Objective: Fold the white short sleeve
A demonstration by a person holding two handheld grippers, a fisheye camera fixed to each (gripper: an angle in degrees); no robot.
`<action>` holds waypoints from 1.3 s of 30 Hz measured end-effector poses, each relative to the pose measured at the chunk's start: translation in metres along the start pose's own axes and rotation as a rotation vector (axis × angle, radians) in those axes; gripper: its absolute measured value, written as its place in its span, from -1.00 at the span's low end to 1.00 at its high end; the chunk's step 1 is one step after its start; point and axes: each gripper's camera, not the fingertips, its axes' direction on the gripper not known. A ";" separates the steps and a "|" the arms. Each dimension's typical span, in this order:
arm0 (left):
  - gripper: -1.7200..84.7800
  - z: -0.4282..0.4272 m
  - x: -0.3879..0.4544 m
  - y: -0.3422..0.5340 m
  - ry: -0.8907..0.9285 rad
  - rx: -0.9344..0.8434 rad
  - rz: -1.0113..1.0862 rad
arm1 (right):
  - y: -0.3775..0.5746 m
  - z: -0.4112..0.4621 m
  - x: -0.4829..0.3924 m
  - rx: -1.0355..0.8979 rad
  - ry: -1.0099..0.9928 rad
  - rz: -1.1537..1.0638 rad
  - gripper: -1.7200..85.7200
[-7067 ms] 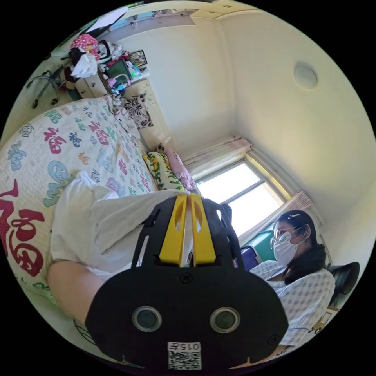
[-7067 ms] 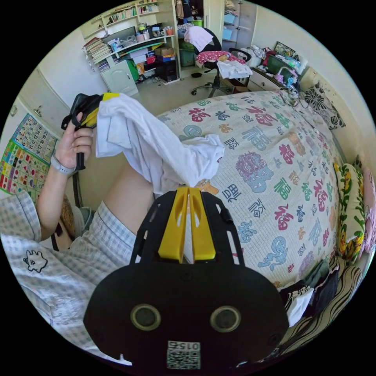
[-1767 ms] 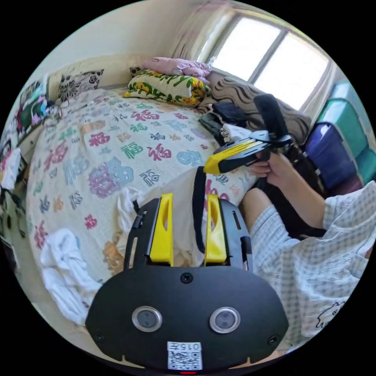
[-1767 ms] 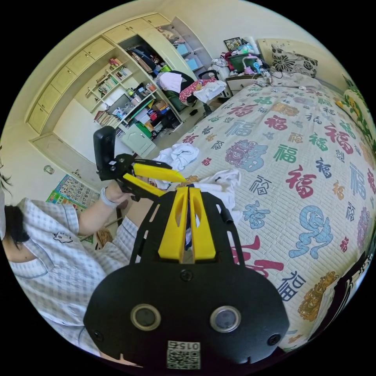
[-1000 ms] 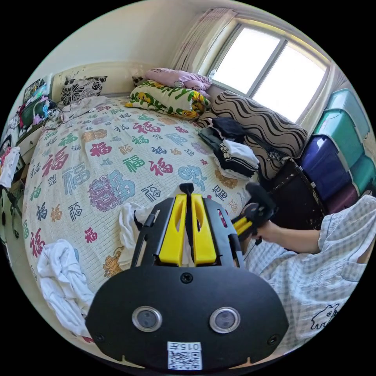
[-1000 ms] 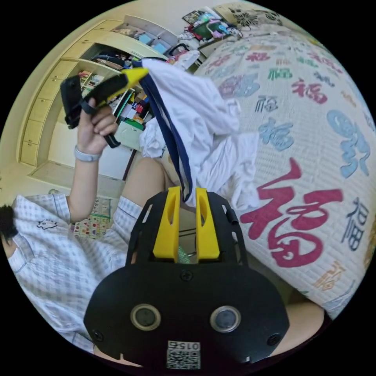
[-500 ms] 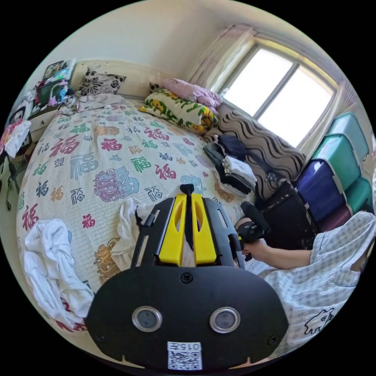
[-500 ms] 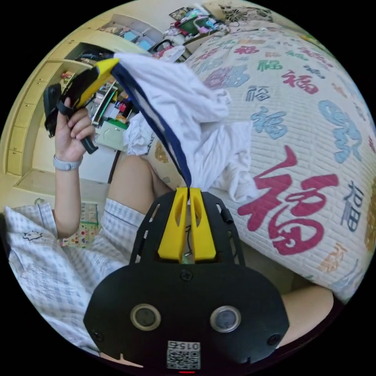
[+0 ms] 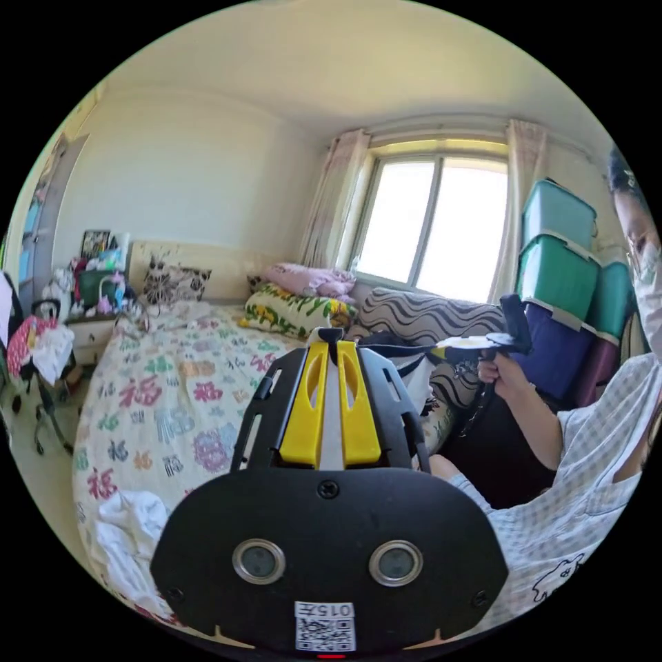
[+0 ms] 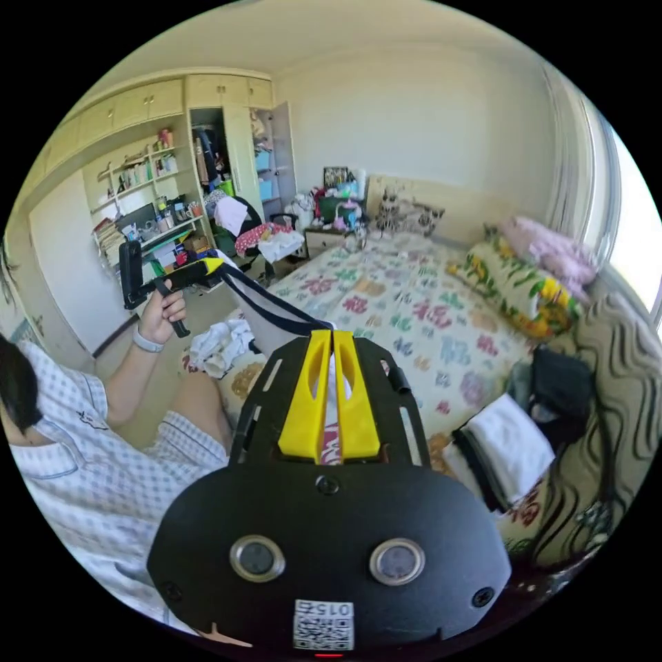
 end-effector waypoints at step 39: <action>-0.88 0.264 -0.074 -0.043 -0.249 -0.210 0.261 | -0.171 0.010 0.194 -0.159 0.072 -0.052 -0.97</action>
